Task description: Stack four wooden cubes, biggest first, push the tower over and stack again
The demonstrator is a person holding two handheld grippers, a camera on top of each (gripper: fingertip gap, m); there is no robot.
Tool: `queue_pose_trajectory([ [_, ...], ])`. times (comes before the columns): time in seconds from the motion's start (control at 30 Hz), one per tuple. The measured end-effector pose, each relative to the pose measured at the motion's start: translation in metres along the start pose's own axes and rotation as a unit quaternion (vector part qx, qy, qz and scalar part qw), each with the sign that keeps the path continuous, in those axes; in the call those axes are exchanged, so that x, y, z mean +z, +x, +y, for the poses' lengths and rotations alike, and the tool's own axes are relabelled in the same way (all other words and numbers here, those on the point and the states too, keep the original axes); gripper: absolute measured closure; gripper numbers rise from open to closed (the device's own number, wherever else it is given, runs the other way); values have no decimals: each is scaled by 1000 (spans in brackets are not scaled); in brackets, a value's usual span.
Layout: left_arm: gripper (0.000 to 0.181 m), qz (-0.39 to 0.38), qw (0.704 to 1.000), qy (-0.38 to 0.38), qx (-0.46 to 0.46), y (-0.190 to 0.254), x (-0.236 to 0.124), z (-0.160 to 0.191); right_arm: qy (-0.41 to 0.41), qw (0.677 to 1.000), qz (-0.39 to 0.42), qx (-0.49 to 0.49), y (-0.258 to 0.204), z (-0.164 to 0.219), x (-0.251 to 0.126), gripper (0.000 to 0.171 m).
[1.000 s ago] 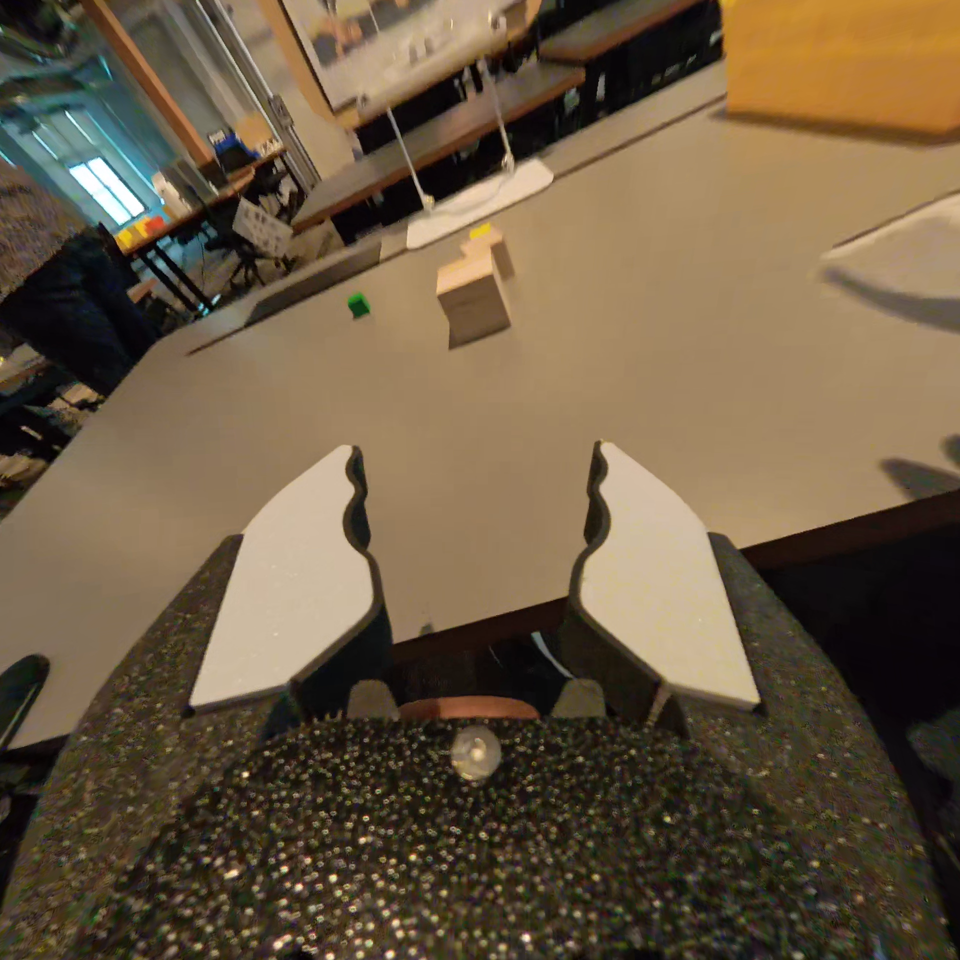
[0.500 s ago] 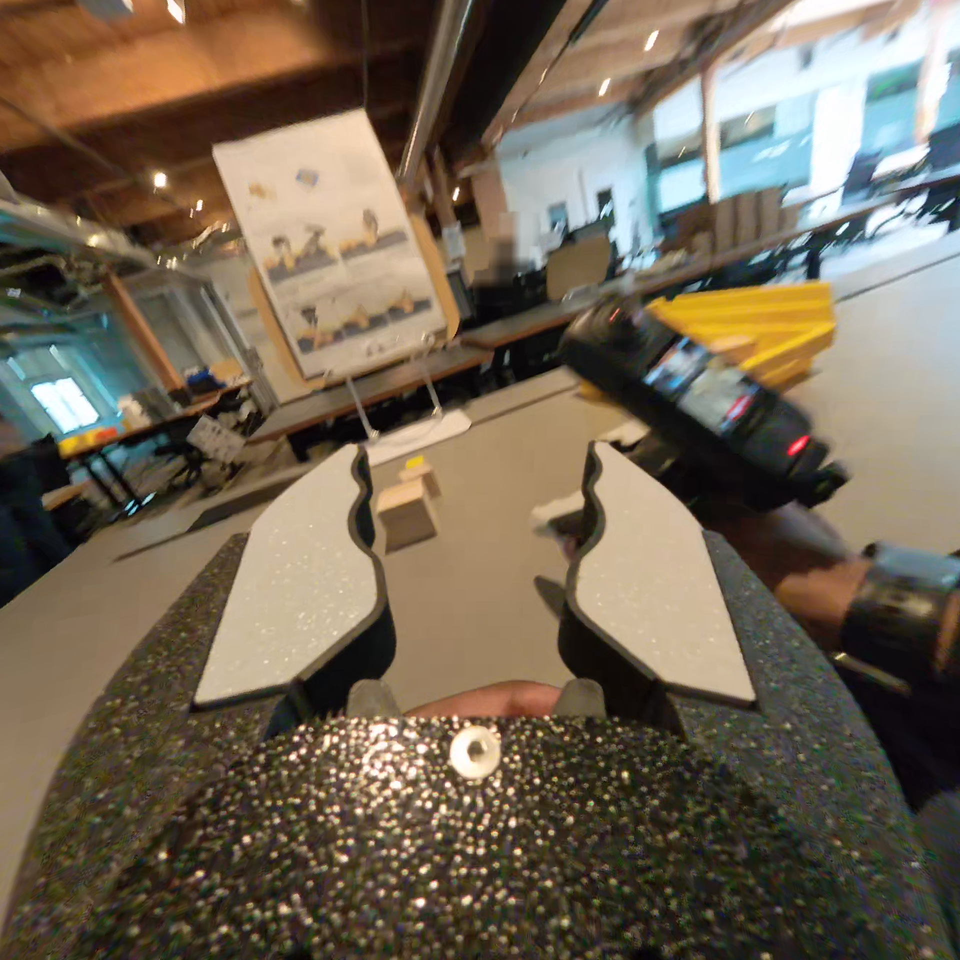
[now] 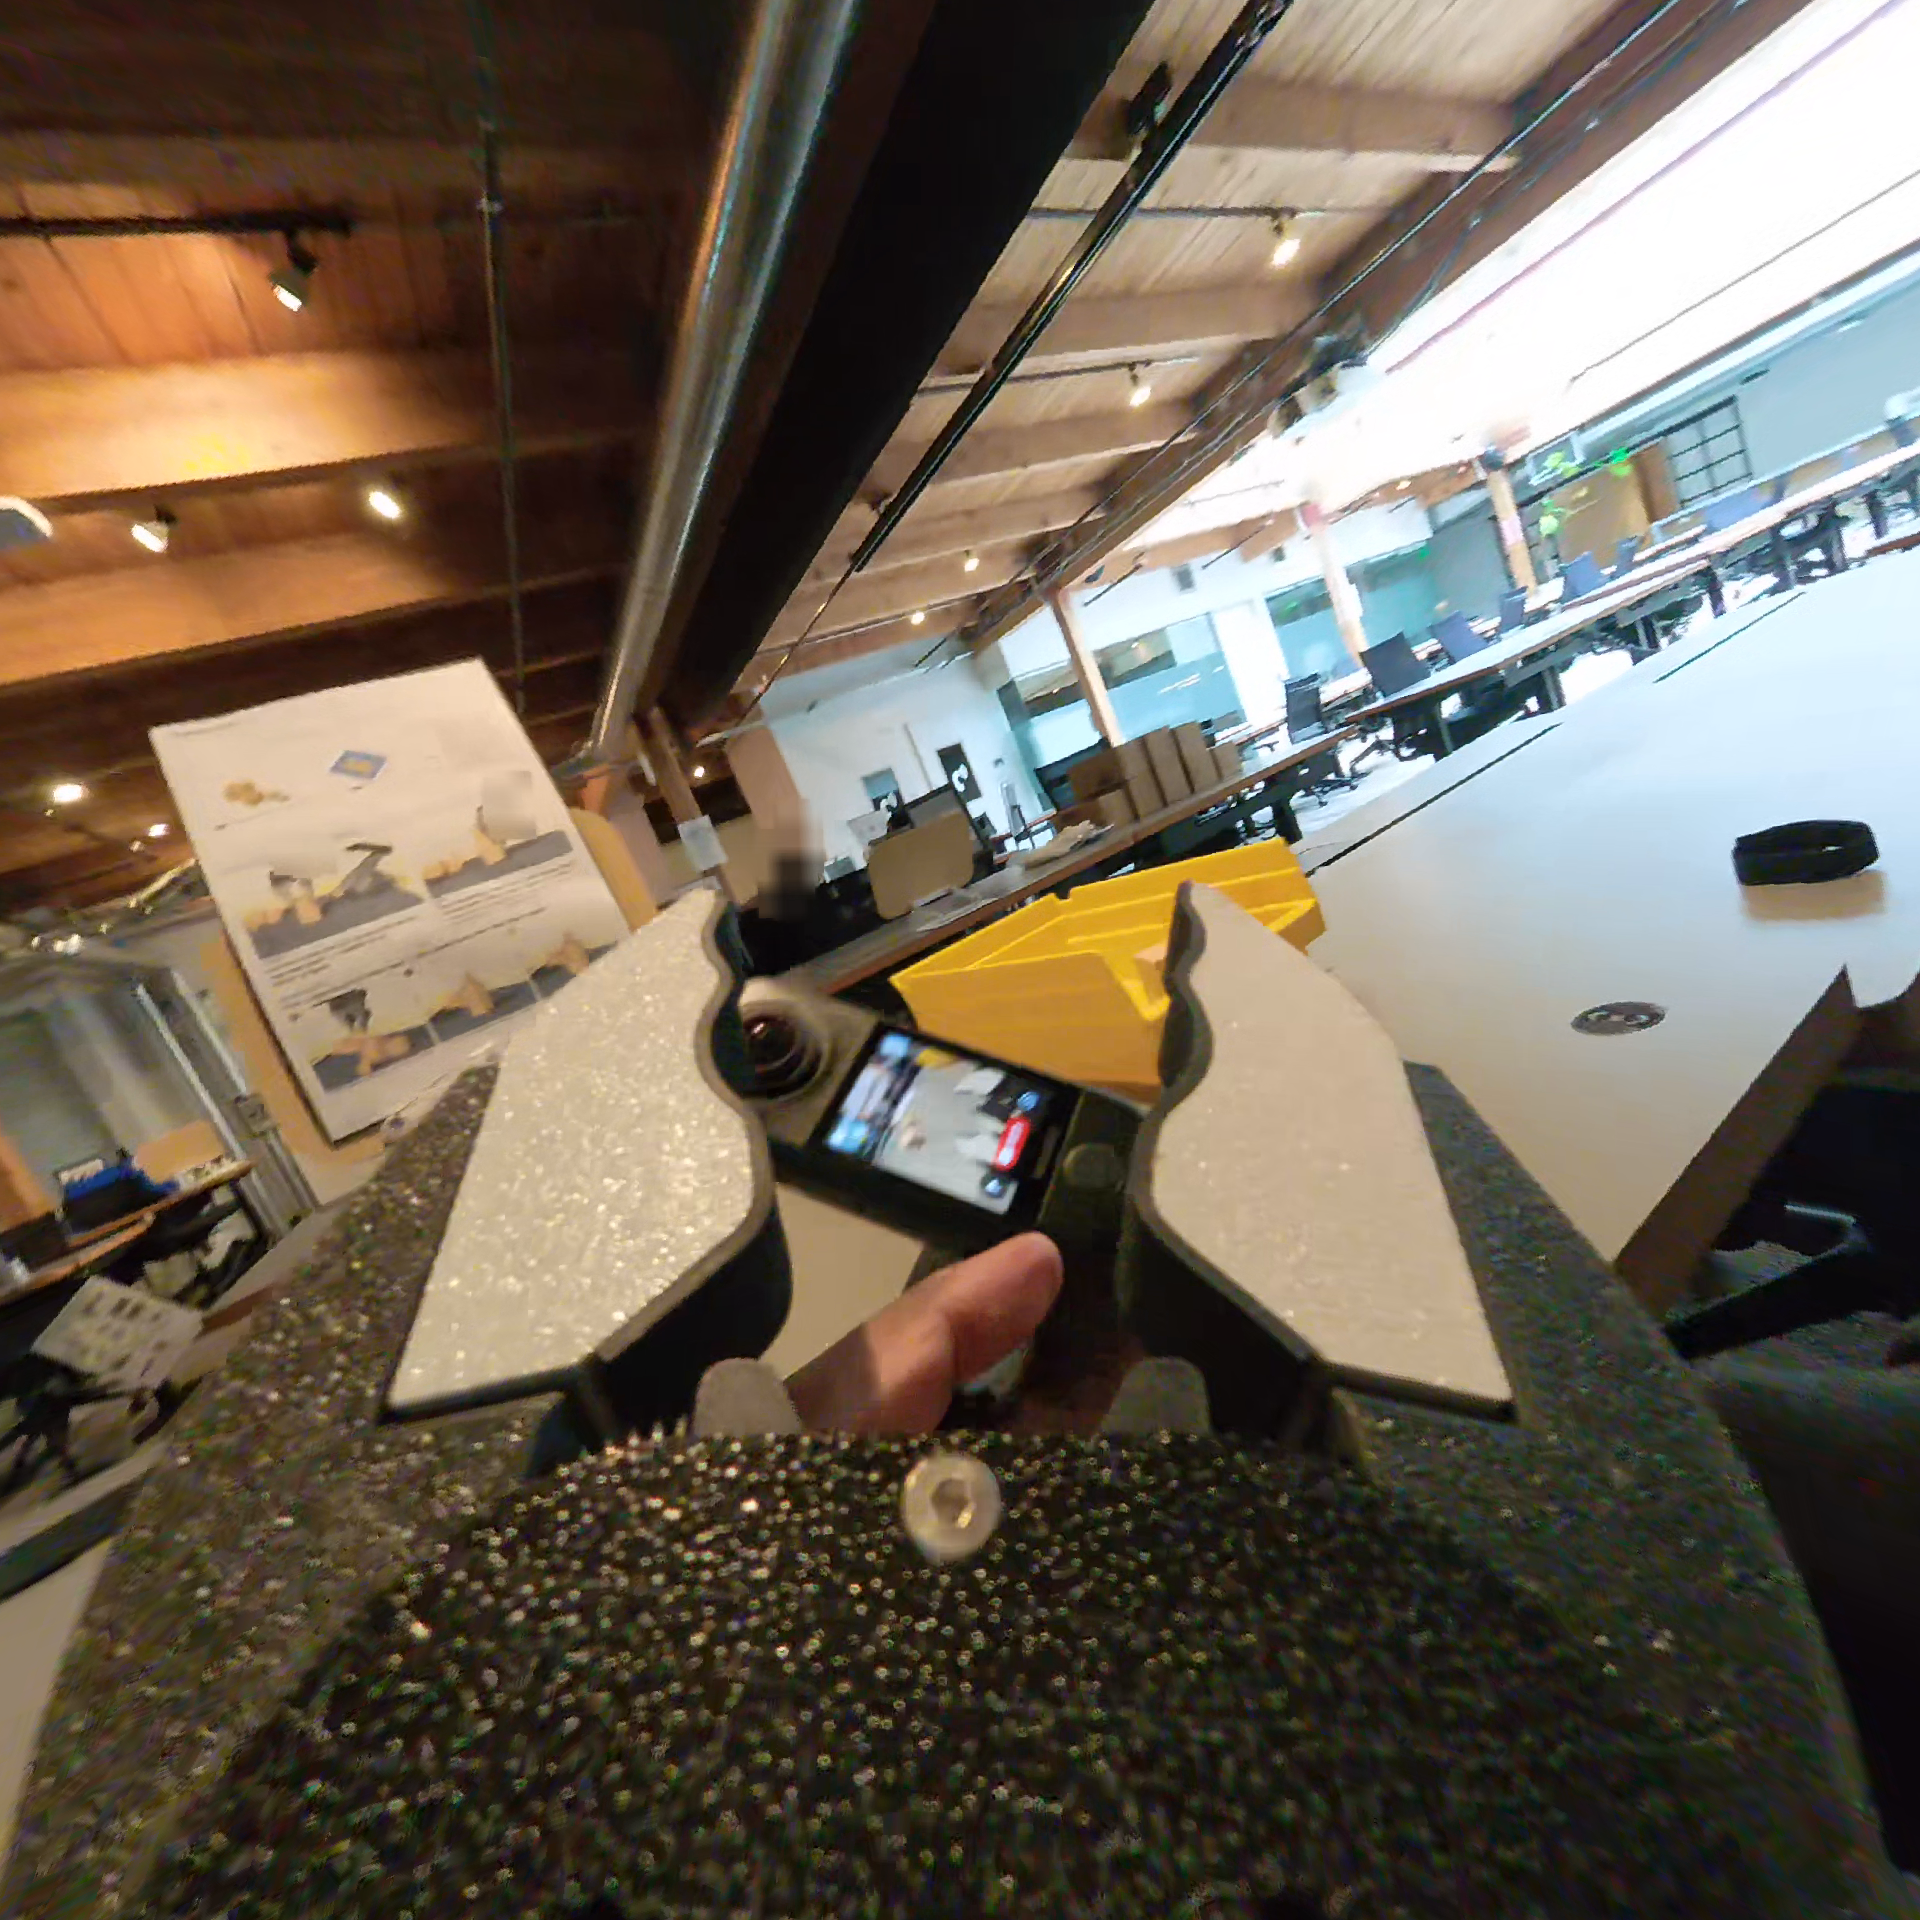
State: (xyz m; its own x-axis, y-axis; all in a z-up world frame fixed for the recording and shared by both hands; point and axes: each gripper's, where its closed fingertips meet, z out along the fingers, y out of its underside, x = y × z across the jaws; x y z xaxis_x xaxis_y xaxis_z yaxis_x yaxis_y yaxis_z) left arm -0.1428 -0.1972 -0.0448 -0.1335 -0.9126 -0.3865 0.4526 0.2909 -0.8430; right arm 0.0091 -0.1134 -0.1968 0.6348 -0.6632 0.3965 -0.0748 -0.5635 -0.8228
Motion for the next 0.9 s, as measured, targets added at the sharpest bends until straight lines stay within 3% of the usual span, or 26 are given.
queue_pose_trajectory([
  [0.2, 105, 19, 995, 27, 89, 30, 7, -2, -19, 1000, -8, 2, -1, 5, 3, 85],
  [0.3, 106, 11, 996, 29, 87, 32, 6, 3, -24, 999, -20, 14, -1, 7, 4, 85],
  [0.9, 106, -38, 997, 68, 14, -48, 28, 14, -13, 995, -86, 42, -9, 4, 0, 88],
])
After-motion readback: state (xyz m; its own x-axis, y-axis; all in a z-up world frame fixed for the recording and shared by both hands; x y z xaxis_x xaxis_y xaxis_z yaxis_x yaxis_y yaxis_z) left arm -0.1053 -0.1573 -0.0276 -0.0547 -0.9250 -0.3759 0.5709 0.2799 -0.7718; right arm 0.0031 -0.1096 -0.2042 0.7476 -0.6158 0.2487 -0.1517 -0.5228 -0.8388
